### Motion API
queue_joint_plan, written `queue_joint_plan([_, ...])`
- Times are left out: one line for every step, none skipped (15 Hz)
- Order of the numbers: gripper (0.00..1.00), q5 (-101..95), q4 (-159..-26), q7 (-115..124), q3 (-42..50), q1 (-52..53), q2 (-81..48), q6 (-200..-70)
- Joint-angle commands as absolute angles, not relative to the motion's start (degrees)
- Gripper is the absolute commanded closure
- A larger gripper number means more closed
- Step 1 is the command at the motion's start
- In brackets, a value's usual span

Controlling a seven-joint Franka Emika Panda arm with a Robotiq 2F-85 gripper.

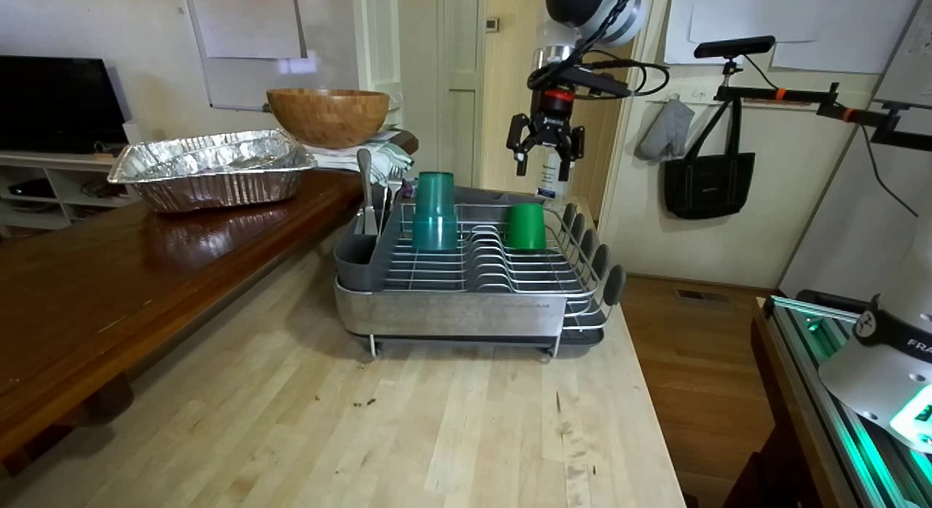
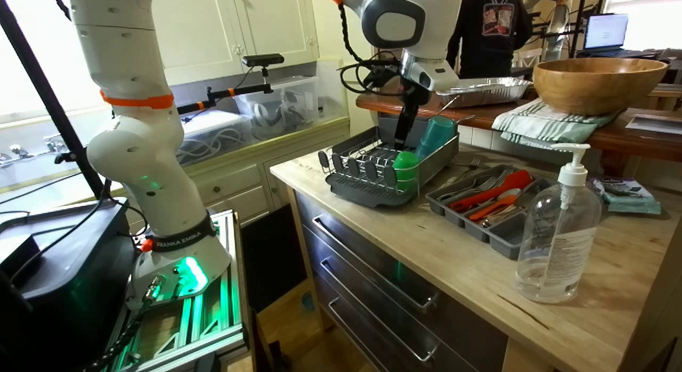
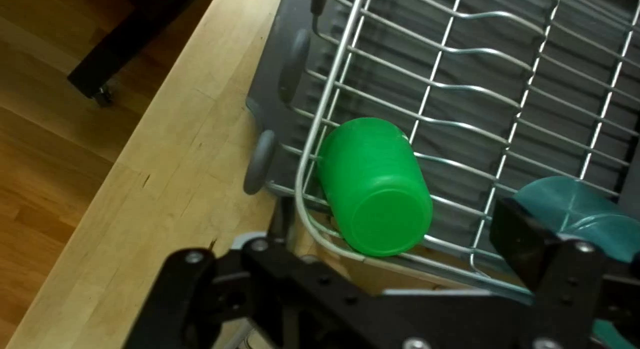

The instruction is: Move the light green cup to the top-left corner, then shift a knife to the right

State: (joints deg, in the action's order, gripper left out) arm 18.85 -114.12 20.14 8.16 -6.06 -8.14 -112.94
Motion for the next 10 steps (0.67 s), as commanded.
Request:
queue_joint_plan([0.0, 20.3, -108.3, 24.2, 7.5, -6.3, -14.2, -109.9])
queue_joint_plan([0.0, 20.3, -107.5, 24.8, 7.3, -6.2, -15.3, -109.5])
queue_joint_plan([0.0, 20.2, -106.6, 25.6, 7.2, -6.2, -16.1, -109.2])
queue_joint_plan([0.0, 20.2, -105.9, 26.0, 7.1, -6.1, -16.9, -108.9])
queue_joint_plan([0.0, 20.1, -105.2, 26.5, 7.0, -6.1, -17.7, -108.6])
queue_joint_plan([0.0, 20.1, -104.5, 27.0, 6.9, -6.0, -18.4, -108.0])
queue_joint_plan([0.0, 20.0, -103.9, 27.5, 6.9, -6.0, -19.0, -107.3])
queue_joint_plan([0.0, 20.0, -103.3, 27.8, 6.8, -6.0, -19.6, -106.5])
queue_joint_plan([0.0, 20.0, -103.0, 28.2, 6.8, -6.0, -20.0, -106.0])
queue_joint_plan([0.0, 20.0, -102.8, 28.6, 6.8, -6.0, -20.3, -105.5])
